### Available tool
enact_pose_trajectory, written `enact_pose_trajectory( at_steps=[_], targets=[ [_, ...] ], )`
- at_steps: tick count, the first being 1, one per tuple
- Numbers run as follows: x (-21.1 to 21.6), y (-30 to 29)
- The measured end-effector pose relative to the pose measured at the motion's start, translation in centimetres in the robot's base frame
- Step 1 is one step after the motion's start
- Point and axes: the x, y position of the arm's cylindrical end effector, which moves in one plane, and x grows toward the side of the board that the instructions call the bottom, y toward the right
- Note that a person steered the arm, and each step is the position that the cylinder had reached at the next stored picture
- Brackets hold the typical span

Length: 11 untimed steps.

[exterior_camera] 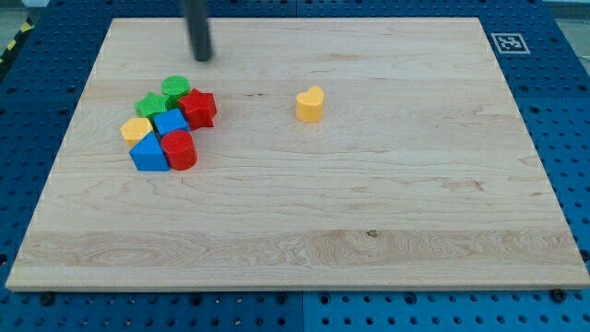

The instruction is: Separate the red circle from the blue triangle

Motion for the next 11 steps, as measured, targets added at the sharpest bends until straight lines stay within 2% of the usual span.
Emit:
enact_pose_trajectory(
  at_steps=[1,4,6,9,11],
  targets=[
    [0.5,-6.8],
    [17.1,-11.3],
    [18.6,-11.5],
    [18.6,7.5],
    [18.6,12.0]
  ],
)
